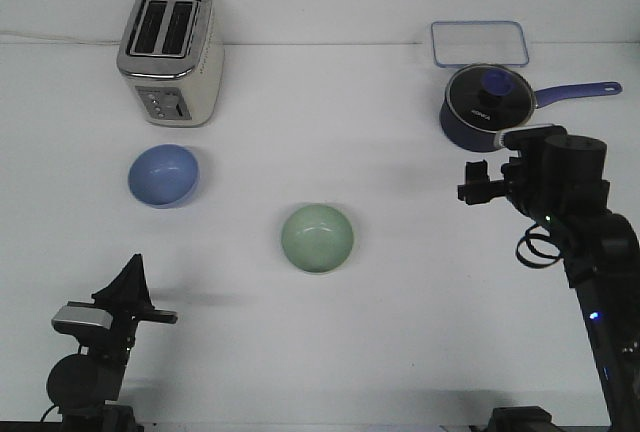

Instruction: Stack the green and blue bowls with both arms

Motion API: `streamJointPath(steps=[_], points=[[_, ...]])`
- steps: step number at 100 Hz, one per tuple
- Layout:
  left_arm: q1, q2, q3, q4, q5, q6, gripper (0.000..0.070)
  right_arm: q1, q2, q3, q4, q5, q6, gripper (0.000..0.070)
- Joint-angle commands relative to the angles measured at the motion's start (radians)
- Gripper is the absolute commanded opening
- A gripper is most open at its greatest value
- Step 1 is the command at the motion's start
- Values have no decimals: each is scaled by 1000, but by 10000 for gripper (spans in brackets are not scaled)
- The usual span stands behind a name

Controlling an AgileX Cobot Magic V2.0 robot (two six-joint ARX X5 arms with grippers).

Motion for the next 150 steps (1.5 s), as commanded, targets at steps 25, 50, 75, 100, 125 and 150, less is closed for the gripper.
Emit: streamJointPath(steps=[25,50,75,100,125,150], points=[[0,-1,-19,12,0,13,10,-11,-271,-377,275,6,-14,489],[0,-1,-19,12,0,13,10,-11,-499,-702,507,6,5,489],[0,-1,-19,12,0,13,10,-11,-628,-839,611,23,45,489],[0,-1,-19,12,0,13,10,-11,-640,-839,615,21,46,489],[0,-1,-19,12,0,13,10,-11,-639,-839,615,21,45,489],[0,-1,-18,14,0,13,10,-11,-639,-839,613,21,45,489]])
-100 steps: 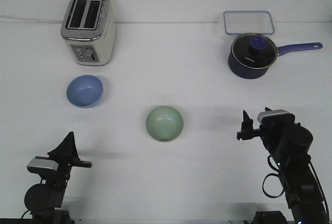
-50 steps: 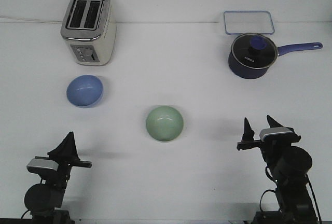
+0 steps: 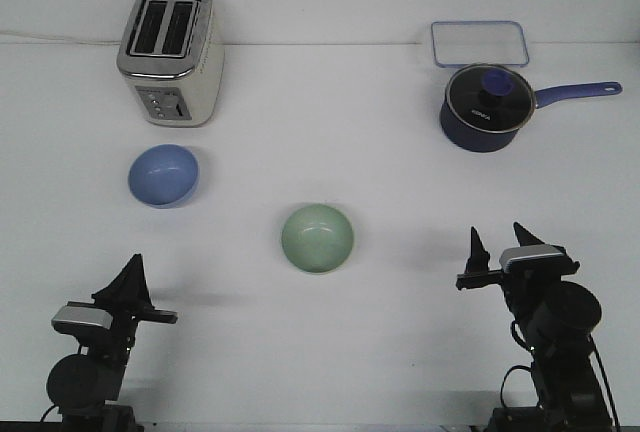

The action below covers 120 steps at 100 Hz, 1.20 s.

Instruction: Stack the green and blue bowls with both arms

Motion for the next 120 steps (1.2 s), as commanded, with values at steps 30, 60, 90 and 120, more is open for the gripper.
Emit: streamJointPath(steps=[30,60,90,120], points=[[0,-1,2,19,-1,11,10,0,5,4,9,1,8,489],[0,92,222,-163,-29,-108,10,0,5,4,9,1,8,489],[0,437,660,-530,-28,-88,10,0,5,4,9,1,8,489],[0,799,1033,-891,5,-10,10,0,5,4,8,0,8,489]])
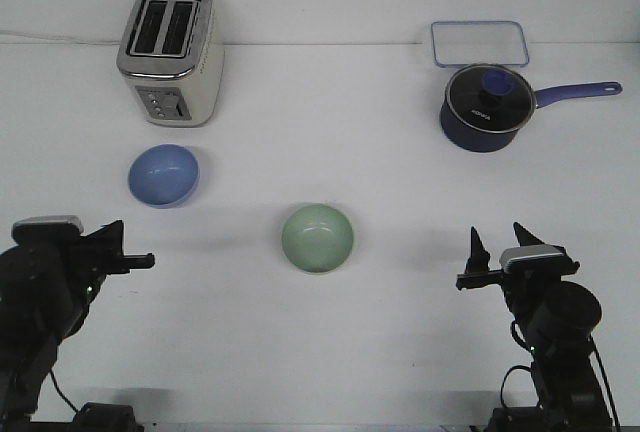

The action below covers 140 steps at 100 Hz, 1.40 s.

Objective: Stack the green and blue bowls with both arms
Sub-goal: 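Reach the left gripper forward to the light blue bowl and grasp its rim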

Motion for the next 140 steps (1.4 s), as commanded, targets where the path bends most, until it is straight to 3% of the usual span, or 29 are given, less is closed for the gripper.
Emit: streamJointPath(steps=[1,30,54,58,72,93,114,140], points=[[0,68,64,-65,16,44,10,0,5,4,8,0,7,489],[0,235,125,-177,18,67,11,0,5,4,8,0,7,489],[0,253,125,-176,18,56,23,0,5,4,8,0,7,489],[0,253,125,-176,18,50,51,0,5,4,8,1,7,489],[0,254,125,-177,18,43,267,0,5,4,8,0,7,489],[0,257,126,-174,19,37,465,0,5,4,8,0,7,489],[0,329,171,-167,18,48,468,0,5,4,8,0,7,489],[37,583,361,-158,18,76,463,0,5,4,8,1,7,489]])
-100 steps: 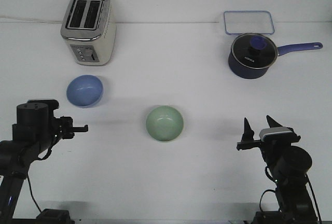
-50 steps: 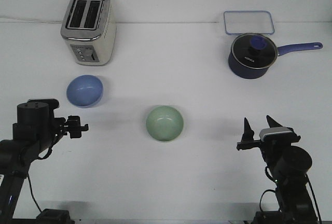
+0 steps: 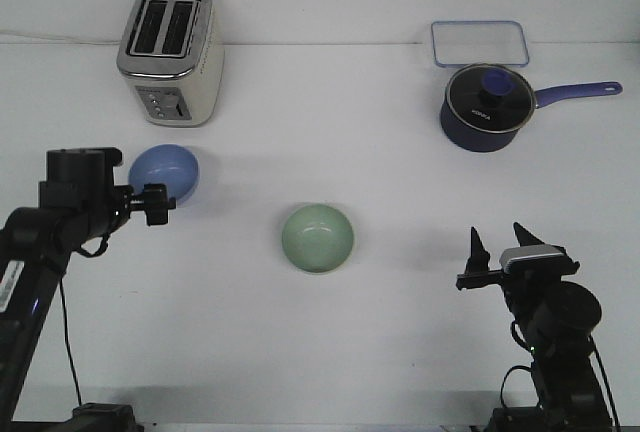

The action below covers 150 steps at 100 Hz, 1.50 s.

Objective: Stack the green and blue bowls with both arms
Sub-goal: 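Reach the left gripper forward to the light blue bowl and grasp its rim, then carry the blue bowl with the left gripper over the green bowl and lower it in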

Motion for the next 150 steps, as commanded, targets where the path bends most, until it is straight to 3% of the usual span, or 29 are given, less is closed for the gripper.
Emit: streamJointPath(steps=[1,41,114,121,146,150], points=[[14,74,63,11,2,24,463,0,5,4,8,1,7,489],[119,468,341,30,2,59,463,0,5,4,8,0,7,489],[182,754,355,60,2,72,453,0,5,5,8,1,7,489],[181,761,355,59,2,72,396,0,5,4,8,1,7,489],[181,762,355,58,3,72,2,0,5,5,9,2,7,489],[181,762,355,59,3,72,3,0,5,4,9,2,7,489]])
